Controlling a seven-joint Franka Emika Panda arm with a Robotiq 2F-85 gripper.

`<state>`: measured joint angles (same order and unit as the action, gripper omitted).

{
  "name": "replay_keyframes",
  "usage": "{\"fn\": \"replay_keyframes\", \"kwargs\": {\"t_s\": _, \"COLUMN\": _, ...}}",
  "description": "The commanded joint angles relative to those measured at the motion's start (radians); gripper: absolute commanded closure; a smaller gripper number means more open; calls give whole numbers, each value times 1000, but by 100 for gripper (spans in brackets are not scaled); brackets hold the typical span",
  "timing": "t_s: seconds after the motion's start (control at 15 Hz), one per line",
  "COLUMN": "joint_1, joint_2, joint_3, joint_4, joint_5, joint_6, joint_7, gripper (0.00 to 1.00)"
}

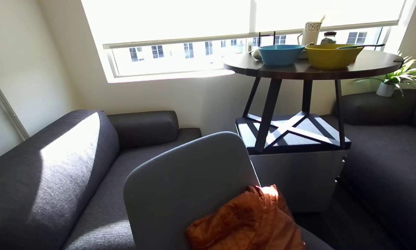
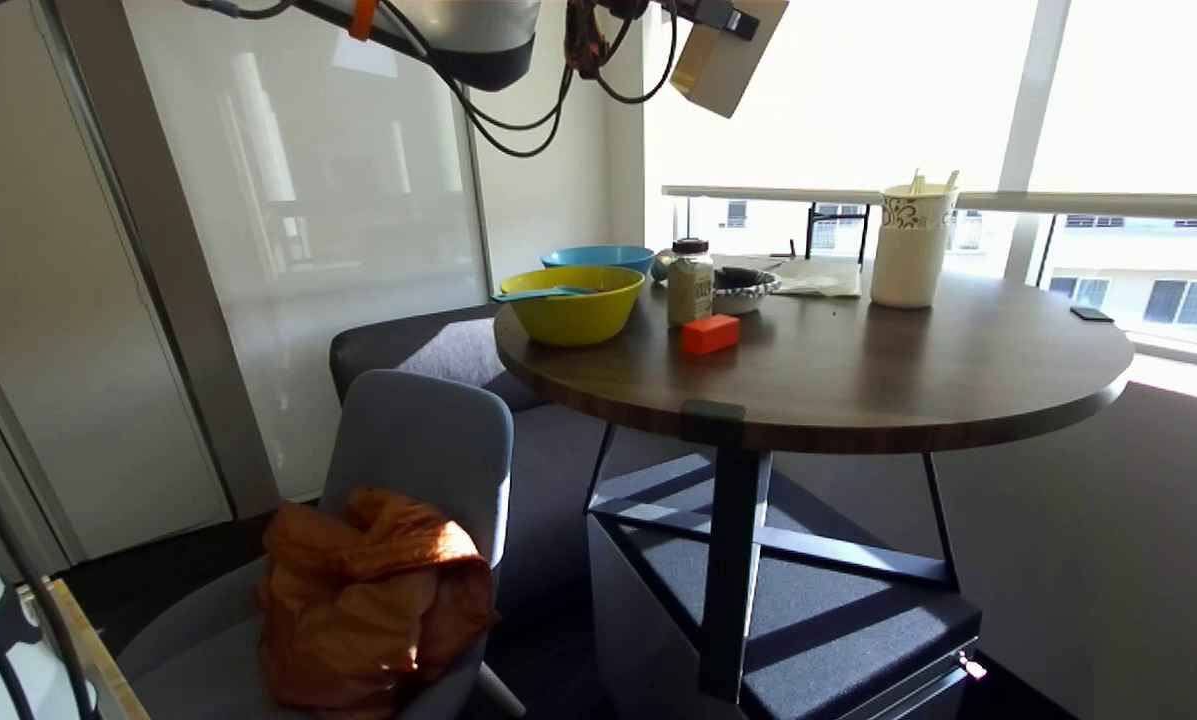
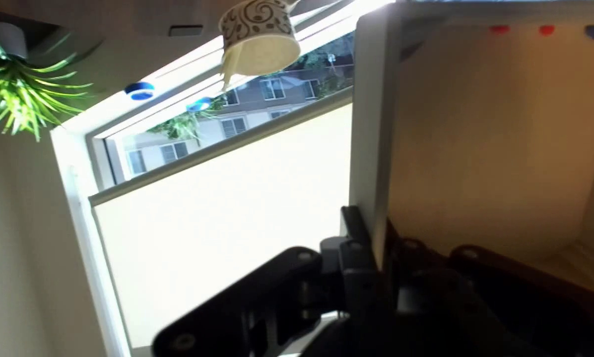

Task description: Pick up the square bowl and pour all its contents into the blue bowl, put the square bowl back on the table

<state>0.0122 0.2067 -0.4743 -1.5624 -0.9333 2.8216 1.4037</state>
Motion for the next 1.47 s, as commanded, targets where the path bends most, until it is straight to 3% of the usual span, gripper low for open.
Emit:
{"fn": "replay_keyframes", "kwargs": {"t_s": 0.0, "joint_1": 63, "joint_2": -125, "joint_3": 23, "joint_4": -151, "joint_5": -131, "joint_6": 88, "joint_7": -39, "gripper": 98}}
{"fn": "replay_keyframes", "kwargs": {"t_s": 0.27, "joint_1": 118, "joint_2": -182, "joint_3": 25, "joint_4": -192, "joint_5": -356, "joint_6": 203, "joint_7": 14, "gripper": 98}}
{"fn": "replay_keyframes", "kwargs": {"t_s": 0.47, "joint_1": 128, "joint_2": -149, "joint_3": 8, "joint_4": -49, "joint_5": -599, "joint_6": 267, "joint_7": 234, "gripper": 98}}
{"fn": "replay_keyframes", "kwargs": {"t_s": 0.53, "joint_1": 120, "joint_2": -157, "joint_3": 25, "joint_4": -123, "joint_5": -472, "joint_6": 230, "joint_7": 100, "gripper": 98}}
{"fn": "replay_keyframes", "kwargs": {"t_s": 0.6, "joint_1": 119, "joint_2": -160, "joint_3": 25, "joint_4": -110, "joint_5": -493, "joint_6": 234, "joint_7": 122, "gripper": 94}}
{"fn": "replay_keyframes", "kwargs": {"t_s": 0.8, "joint_1": 117, "joint_2": -153, "joint_3": 25, "joint_4": -119, "joint_5": -490, "joint_6": 233, "joint_7": 113, "gripper": 94}}
{"fn": "replay_keyframes", "kwargs": {"t_s": 0.87, "joint_1": 118, "joint_2": -151, "joint_3": 25, "joint_4": -120, "joint_5": -490, "joint_6": 233, "joint_7": 113, "gripper": 98}}
{"fn": "replay_keyframes", "kwargs": {"t_s": 0.93, "joint_1": 127, "joint_2": -130, "joint_3": 19, "joint_4": -44, "joint_5": -608, "joint_6": 174, "joint_7": 236, "gripper": 98}}
{"fn": "replay_keyframes", "kwargs": {"t_s": 1.13, "joint_1": 150, "joint_2": -127, "joint_3": 31, "joint_4": 21, "joint_5": -828, "joint_6": 46, "joint_7": 431, "gripper": 98}}
{"fn": "replay_keyframes", "kwargs": {"t_s": 1.4, "joint_1": 190, "joint_2": -152, "joint_3": 63, "joint_4": -13, "joint_5": -1069, "joint_6": -174, "joint_7": 611, "gripper": 98}}
